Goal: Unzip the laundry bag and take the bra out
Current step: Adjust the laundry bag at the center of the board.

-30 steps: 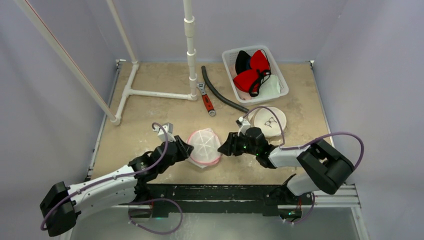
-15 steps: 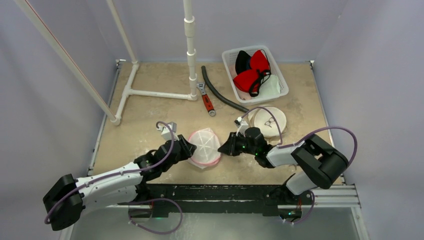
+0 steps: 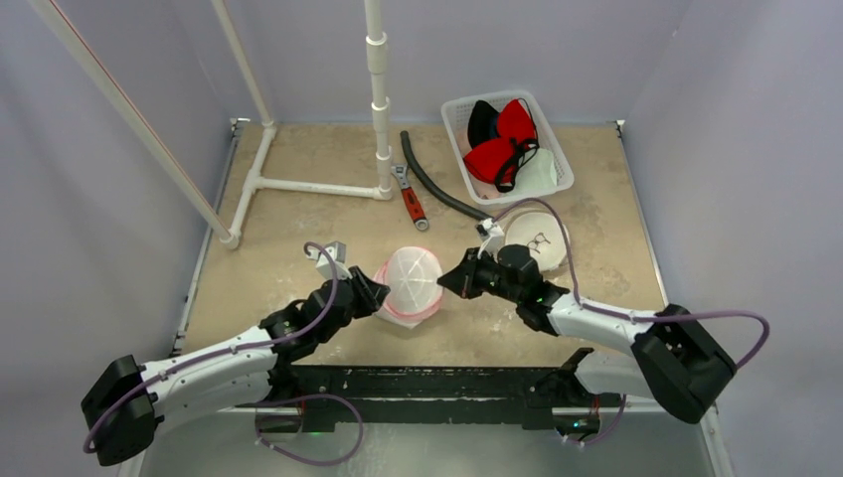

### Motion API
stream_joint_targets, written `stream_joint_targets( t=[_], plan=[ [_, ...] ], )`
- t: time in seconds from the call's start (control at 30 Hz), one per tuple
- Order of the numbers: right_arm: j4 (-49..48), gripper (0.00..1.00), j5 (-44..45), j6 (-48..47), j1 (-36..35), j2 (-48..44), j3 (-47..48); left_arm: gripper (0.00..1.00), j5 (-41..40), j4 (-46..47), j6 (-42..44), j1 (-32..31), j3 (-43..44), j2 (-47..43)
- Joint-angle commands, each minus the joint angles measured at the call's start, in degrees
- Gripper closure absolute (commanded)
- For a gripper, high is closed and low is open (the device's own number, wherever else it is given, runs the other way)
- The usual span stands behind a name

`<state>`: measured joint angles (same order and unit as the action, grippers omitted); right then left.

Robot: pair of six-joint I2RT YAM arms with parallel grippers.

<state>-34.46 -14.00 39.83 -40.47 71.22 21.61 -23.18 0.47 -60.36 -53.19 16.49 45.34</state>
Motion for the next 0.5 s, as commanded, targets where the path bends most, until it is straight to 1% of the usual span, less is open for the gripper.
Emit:
stream_joint_targets(
  t=[0.0,0.1,0.17,0.2,0.23,0.33,0.37,0.43,0.47],
  plan=[
    [11.12,1.00,6.48,-4.56,0.10,-4.77,3.05,0.75,-0.10,2.11,0.70,0.31,-0.06,1.13],
    [12.05,1.00,5.15,-6.31,0.13,-4.63,3.39,0.75,0.20,2.97,0.89,0.34,0.14,1.93],
    [10.80,1.00,4.20,-7.44,0.13,-3.14,3.89,0.75,0.16,2.92,1.02,0.35,0.41,2.20],
    [10.63,0.97,3.85,-7.62,0.09,-2.12,4.33,0.75,0.03,2.69,1.07,0.35,0.51,2.21],
    [10.53,0.91,3.45,-7.57,0.12,-1.27,4.66,0.75,-0.14,2.39,1.12,0.31,0.56,2.12],
    [11.25,0.65,3.79,-7.49,0.08,-0.78,4.93,0.75,-0.83,1.15,1.11,0.35,0.48,1.73],
    [12.11,0.58,4.36,-7.49,0.12,-1.55,5.01,0.75,-1.15,0.85,1.20,0.36,0.40,1.69],
    [14.04,0.50,7.47,-8.56,0.13,-4.69,5.95,0.75,-1.78,0.79,1.30,0.37,-0.10,1.80],
    [15.43,0.49,8.36,-9.06,0.17,-5.57,6.70,0.75,-1.98,1.14,1.30,0.34,-0.40,2.08]
  ],
)
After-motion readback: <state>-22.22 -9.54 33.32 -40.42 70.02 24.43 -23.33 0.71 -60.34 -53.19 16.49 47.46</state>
